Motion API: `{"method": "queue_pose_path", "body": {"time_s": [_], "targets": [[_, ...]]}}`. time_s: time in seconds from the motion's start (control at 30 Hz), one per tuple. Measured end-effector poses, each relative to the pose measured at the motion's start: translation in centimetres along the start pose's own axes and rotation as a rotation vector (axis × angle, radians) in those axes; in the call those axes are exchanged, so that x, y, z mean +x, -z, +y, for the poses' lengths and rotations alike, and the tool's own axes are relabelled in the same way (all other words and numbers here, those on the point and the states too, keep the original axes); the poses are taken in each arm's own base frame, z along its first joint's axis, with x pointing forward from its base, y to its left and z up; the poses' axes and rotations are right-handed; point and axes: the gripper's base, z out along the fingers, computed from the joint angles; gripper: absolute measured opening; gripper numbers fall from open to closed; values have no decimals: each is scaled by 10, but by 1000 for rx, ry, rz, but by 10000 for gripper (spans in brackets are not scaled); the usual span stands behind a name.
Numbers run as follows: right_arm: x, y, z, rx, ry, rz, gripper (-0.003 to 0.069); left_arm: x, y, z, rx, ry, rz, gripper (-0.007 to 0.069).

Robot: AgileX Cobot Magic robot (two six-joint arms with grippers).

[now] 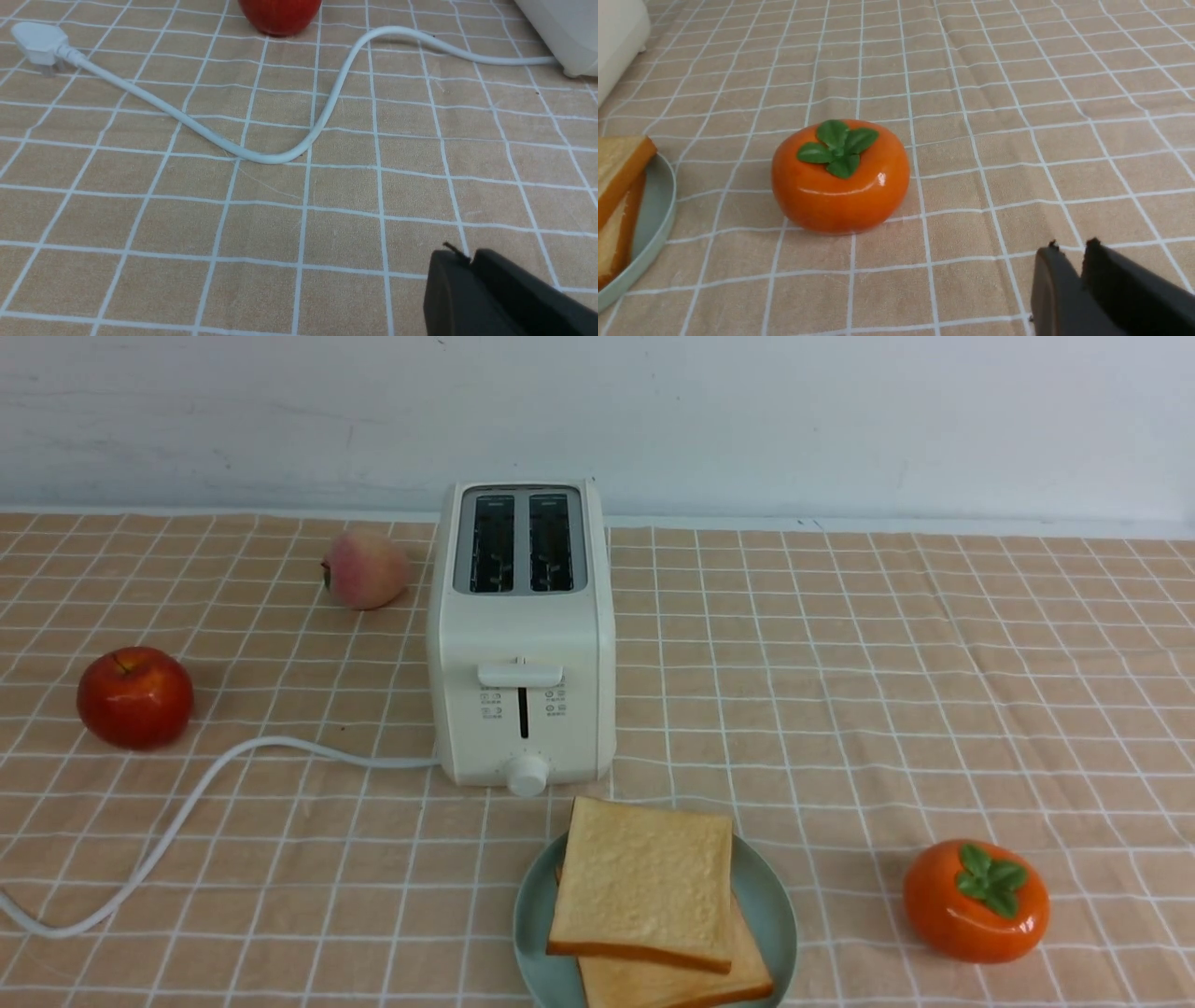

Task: Take toasted bread from bread machine on light coffee tablecloth place on plate.

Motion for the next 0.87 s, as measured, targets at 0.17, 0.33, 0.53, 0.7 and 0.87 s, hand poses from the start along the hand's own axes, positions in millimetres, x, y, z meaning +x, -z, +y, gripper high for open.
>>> {"method": "queue_pose_path", "body": {"time_s": [0.17, 0.33, 0.53, 0.7, 0.87], "targets": [[0, 0, 0, -2, 5, -1, 99, 0, 0, 0, 0, 0, 0, 55], [0, 0, 0, -2, 5, -1, 104, 0, 0, 0, 0, 0, 0, 56], [0, 0, 0, -2, 5, -1, 106, 0, 0, 0, 0, 0, 0, 58], [0, 0, 0, -2, 4, -1, 108, 0, 0, 0, 0, 0, 0, 68], [0, 0, 0, -2, 4, -1, 115, 0, 0, 0, 0, 0, 0, 71]]}}
